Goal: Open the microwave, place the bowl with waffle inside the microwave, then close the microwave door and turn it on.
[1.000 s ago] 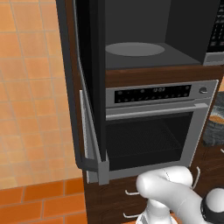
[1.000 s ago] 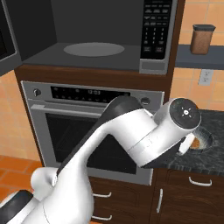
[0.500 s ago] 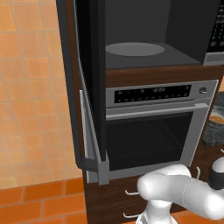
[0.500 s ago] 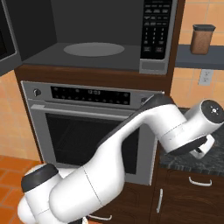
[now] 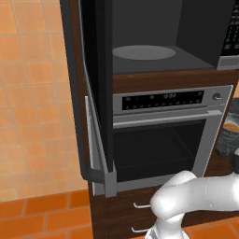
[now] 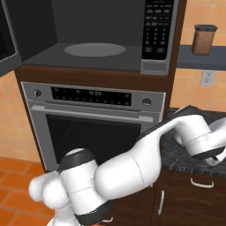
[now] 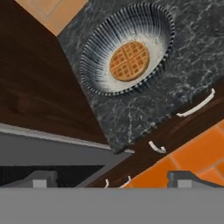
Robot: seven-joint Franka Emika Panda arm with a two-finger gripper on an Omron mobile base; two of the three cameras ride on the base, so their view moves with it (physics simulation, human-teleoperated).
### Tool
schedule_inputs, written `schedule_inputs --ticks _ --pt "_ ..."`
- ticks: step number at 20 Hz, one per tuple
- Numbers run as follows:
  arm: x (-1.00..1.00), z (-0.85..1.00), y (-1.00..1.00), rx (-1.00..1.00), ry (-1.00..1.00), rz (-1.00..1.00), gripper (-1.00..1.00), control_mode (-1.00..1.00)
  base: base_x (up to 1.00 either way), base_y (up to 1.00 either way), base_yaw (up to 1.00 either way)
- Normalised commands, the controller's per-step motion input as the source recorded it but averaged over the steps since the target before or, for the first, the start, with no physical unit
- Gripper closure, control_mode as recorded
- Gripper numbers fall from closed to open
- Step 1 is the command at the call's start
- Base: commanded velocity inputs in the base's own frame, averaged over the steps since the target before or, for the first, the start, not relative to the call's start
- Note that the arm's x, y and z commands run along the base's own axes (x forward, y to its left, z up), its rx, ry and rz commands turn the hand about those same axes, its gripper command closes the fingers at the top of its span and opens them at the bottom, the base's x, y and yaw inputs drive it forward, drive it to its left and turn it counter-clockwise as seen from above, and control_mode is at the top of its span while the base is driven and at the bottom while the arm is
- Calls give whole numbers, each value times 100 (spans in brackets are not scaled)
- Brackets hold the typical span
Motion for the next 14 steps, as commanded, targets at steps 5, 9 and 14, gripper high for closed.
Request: schedule_inputs --ticks 5,9,14 --pt "70 -17 -72 10 9 0 -100 -100 0 0 0" --pt "44 -28 -52 3 16 0 -100 -100 0 0 0" --pt "31 -60 -37 5 6 0 -100 -100 0 0 0"
